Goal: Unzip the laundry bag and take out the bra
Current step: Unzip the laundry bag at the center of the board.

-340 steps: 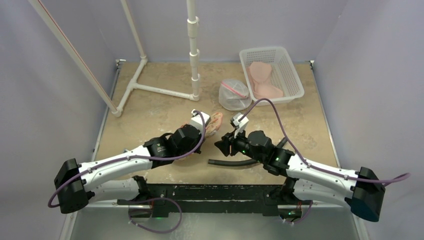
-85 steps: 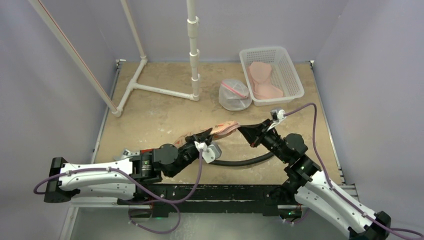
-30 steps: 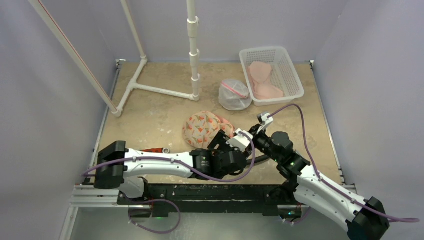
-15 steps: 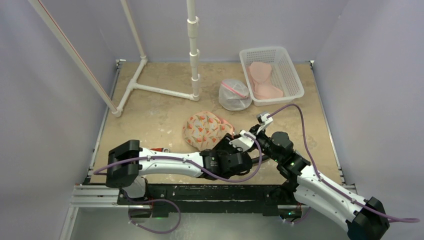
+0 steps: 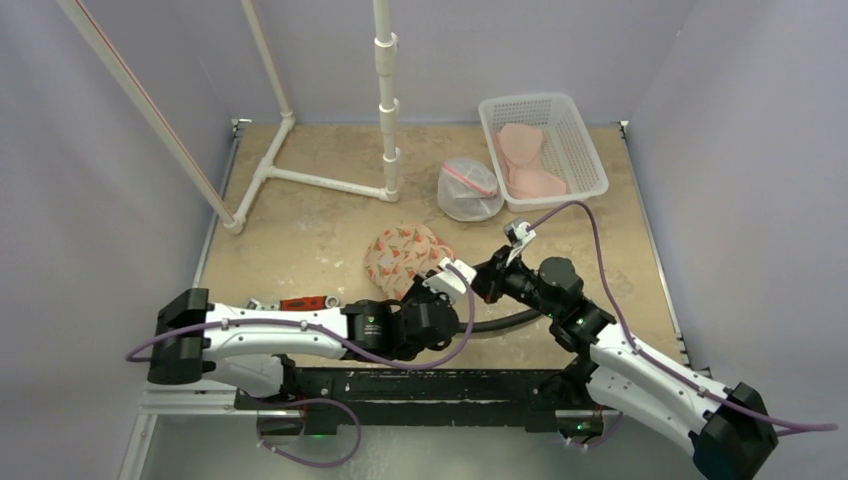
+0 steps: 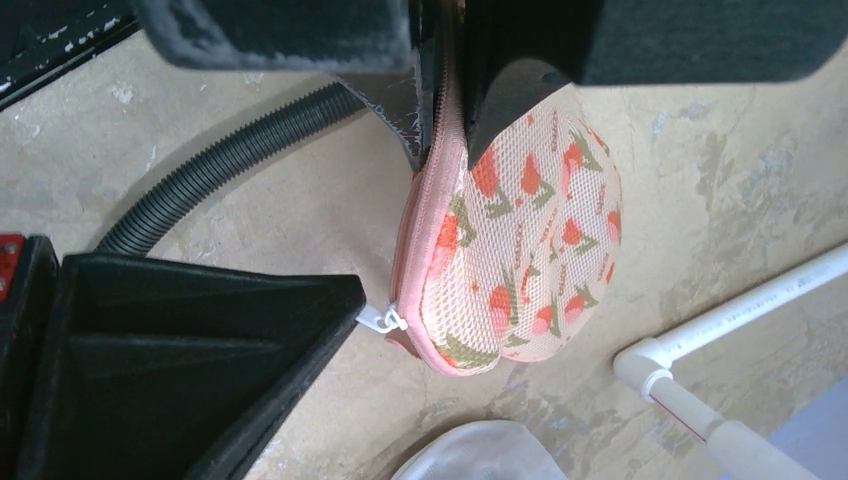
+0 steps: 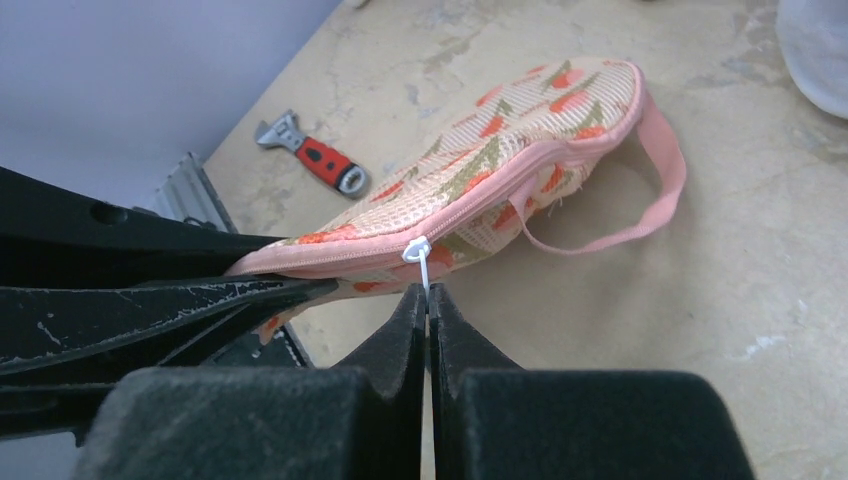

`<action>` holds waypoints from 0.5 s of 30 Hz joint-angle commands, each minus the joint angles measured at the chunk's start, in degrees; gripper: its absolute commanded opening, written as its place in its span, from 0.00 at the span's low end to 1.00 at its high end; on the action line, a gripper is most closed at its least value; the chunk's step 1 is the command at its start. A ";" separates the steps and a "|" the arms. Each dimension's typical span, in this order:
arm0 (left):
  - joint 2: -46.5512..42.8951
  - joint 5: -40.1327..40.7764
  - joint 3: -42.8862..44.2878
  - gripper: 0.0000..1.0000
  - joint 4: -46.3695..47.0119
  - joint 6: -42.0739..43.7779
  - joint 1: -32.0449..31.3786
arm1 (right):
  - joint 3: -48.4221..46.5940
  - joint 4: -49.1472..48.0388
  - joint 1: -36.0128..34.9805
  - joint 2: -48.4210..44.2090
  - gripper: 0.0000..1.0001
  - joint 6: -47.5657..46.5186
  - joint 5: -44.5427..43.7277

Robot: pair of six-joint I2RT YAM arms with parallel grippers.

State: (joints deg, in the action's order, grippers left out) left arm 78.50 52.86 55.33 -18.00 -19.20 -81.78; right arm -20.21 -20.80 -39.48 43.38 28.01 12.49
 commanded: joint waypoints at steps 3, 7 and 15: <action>-7.57 -1.03 -3.88 0.00 0.39 5.74 0.18 | -4.07 -3.38 0.16 1.65 0.00 1.46 2.59; -11.96 -4.32 -6.61 0.00 1.25 9.22 -0.09 | -5.11 -3.31 0.19 2.30 0.00 1.96 2.98; -20.18 -9.25 -11.08 0.00 3.32 15.94 -2.00 | -6.57 -3.11 0.33 4.69 0.00 1.85 1.79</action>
State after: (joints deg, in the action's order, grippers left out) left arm 62.35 44.88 45.30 -15.44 -8.29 -82.70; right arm -23.79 -22.41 -39.75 47.29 30.02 16.29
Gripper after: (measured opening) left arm 0.058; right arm 0.007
